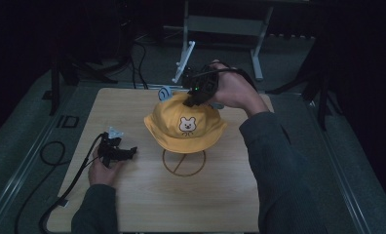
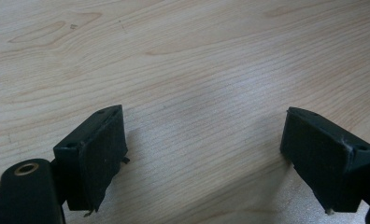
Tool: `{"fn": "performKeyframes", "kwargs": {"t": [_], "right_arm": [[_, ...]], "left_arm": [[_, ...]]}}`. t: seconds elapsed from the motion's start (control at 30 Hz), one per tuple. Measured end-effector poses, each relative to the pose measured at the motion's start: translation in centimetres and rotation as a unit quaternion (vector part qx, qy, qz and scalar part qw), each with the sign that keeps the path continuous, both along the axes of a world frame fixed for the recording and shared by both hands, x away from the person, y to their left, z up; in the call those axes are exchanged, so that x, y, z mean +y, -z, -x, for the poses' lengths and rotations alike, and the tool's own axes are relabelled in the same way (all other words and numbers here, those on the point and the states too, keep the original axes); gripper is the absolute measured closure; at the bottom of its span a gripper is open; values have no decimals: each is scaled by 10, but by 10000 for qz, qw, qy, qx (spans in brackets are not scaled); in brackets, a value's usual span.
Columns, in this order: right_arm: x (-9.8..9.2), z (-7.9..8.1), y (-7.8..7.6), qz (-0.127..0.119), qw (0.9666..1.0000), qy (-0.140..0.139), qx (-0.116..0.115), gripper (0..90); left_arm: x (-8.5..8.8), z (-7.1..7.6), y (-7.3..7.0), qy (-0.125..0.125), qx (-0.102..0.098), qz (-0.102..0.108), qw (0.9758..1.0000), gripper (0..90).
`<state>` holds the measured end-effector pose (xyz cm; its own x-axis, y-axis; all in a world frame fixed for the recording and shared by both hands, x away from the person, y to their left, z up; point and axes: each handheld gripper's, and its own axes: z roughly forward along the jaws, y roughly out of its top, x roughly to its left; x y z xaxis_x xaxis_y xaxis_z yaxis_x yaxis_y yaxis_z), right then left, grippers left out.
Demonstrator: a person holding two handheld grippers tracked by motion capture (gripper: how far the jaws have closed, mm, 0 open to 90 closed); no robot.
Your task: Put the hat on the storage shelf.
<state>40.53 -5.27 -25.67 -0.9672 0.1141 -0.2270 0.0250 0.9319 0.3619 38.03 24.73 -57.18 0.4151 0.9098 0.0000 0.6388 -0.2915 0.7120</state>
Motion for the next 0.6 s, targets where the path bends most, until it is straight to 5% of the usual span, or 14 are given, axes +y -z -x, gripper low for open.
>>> {"fn": "performKeyframes", "kwargs": {"t": [0.2,0.23,0.6], "right_arm": [[9,-1,7,-147,9999,-9,30,683],[11,-2,12,-193,9998,22,5,576],[11,2,15,-97,9997,217,75,181]], "left_arm": [[0,0,0,0,1,-1,10000,142],[0,0,0,1,2,-2,10000,141],[0,0,0,2,1,-3,10000,142]]}}
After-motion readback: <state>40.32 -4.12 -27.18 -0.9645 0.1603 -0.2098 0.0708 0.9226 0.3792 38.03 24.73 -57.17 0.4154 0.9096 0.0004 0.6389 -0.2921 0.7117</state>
